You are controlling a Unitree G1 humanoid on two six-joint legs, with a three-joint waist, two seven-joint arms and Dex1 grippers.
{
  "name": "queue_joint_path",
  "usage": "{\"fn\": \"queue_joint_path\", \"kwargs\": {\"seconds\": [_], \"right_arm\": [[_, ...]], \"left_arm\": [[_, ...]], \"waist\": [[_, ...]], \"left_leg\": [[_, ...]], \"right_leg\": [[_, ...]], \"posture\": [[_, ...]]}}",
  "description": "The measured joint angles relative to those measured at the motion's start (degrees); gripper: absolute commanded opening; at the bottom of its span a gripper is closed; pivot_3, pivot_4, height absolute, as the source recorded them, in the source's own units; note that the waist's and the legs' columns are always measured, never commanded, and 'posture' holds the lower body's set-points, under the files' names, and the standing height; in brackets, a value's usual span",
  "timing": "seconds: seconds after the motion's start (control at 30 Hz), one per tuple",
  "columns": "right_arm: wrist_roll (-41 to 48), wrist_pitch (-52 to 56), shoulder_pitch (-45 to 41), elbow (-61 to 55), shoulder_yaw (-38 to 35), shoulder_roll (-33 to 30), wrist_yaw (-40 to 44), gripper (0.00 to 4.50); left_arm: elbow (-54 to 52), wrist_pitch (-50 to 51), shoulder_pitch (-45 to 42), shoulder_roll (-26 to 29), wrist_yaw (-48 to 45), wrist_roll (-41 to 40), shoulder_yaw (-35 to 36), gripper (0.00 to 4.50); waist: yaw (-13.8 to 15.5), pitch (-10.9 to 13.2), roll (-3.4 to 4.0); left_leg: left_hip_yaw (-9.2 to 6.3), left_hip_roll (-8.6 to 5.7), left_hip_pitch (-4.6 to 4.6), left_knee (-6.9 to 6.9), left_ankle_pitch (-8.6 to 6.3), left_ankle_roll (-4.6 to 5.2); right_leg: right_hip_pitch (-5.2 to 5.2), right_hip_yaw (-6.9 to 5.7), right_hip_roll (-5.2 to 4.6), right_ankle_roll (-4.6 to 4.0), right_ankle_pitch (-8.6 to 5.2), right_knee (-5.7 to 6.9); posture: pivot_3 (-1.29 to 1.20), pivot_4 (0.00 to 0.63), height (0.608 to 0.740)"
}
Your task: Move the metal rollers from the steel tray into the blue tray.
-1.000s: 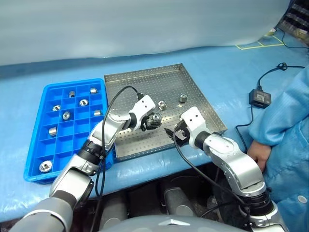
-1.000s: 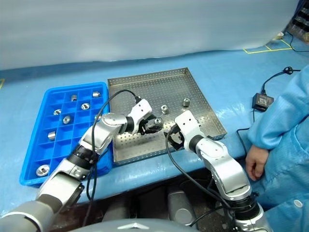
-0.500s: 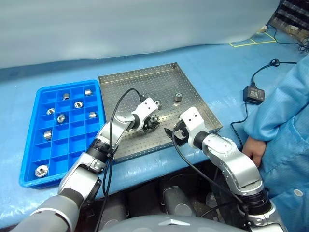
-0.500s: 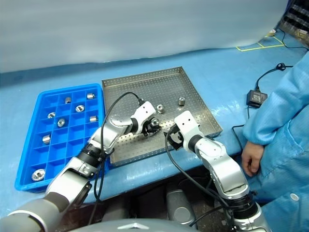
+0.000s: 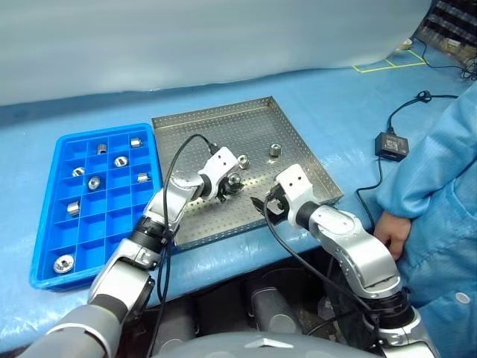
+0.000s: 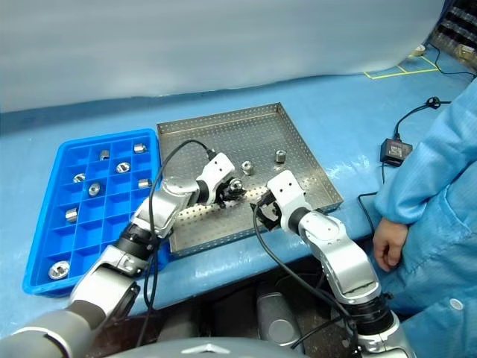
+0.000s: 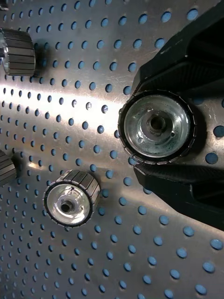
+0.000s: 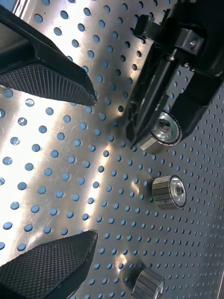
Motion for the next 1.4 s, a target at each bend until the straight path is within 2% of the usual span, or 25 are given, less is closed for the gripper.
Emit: {"fn": "queue_joint_path", "kwargs": {"seconds": [0.2,0.33,0.47,0.6,0.77,1.0,1.1,1.2,1.4], "right_arm": [[9.34,-4.01,0.51,-0.71,-0.32,0.44,10.80,4.50],[15.37,-5.37,-2.06,-1.39,-1.70,1.22,15.69,4.50],[18.53,-5.68,-4.65,-1.33,-1.63,1.20,18.50,4.50],[18.24,-5.72,-6.79,0.60,1.21,0.06,19.63,4.50],[17.69,-5.74,-7.92,3.00,3.35,-0.59,19.66,4.50],[17.70,-6.09,-8.39,2.99,3.49,-1.27,19.50,4.50],[17.65,-6.14,-8.38,2.99,3.50,-1.26,19.22,4.50],[17.49,-6.16,-8.38,2.99,3.49,-1.29,18.45,4.50],[16.65,-6.19,-8.29,2.75,3.51,-1.64,17.41,4.50]], "left_arm": [[-20.96,9.24,8.77,8.43,-2.15,-5.25,5.64,2.24],[-34.33,16.23,16.23,13.40,-0.06,-7.17,11.25,2.24],[-43.36,22.56,21.59,13.67,6.80,-6.85,19.55,2.24],[-49.71,29.04,26.28,8.43,17.80,-3.73,28.62,2.24],[-52.46,33.47,33.12,6.78,22.90,-2.48,30.55,2.24],[-55.39,34.91,36.29,5.57,25.11,-2.59,32.11,2.24],[-54.94,34.89,36.18,5.79,25.94,-2.51,32.04,2.87],[-53.81,34.80,35.22,5.61,27.11,-2.45,32.04,3.82],[-52.98,31.17,31.81,1.12,28.29,-4.29,32.16,3.82]], "waist": [[0.21,0.02,0.03],[2.29,0.04,0.03],[5.62,0.04,0.02],[9.19,0.02,-0.04],[12.23,0.05,-0.11],[13.14,0.05,-0.12],[13.16,0.05,-0.11],[13.15,0.05,-0.11],[13.12,0.05,-0.13]], "left_leg": [[-0.06,0.14,0.11,-0.16,0.00,0.00],[-0.11,0.17,0.14,-0.11,0.01,-0.01],[-0.08,0.16,0.15,-0.05,0.01,-0.02],[0.00,0.11,0.13,-0.04,0.00,-0.01],[-0.01,0.09,0.03,0.06,0.00,-0.02],[-0.05,0.12,0.04,0.08,0.00,-0.02],[-0.05,0.11,0.04,0.05,0.00,-0.02],[-0.05,0.10,0.03,0.04,0.00,-0.02],[-0.05,0.09,0.00,0.07,0.00,-0.02]], "right_leg": [[-0.01,0.01,0.16,0.15,0.09,0.05],[0.03,-0.04,0.16,-0.13,-0.08,0.07],[0.07,-0.05,0.09,-0.16,-0.09,0.04],[0.10,-0.08,-0.01,-0.13,-0.08,-0.05],[0.07,-0.22,-0.02,-0.16,-0.09,-0.03],[0.07,-0.26,-0.09,-0.17,-0.09,-0.03],[0.06,-0.29,-0.08,-0.20,-0.11,-0.03],[0.06,-0.31,-0.08,-0.21,-0.11,-0.04],[0.08,-0.31,-0.10,-0.21,-0.11,-0.05]], "posture": [[-0.12,0.150,0.740],[-0.02,0.150,0.740],[0.05,0.150,0.740],[0.10,0.150,0.740],[0.12,0.150,0.740],[0.11,0.150,0.740],[0.11,0.150,0.740],[0.10,0.150,0.740],[0.07,0.150,0.740]]}}
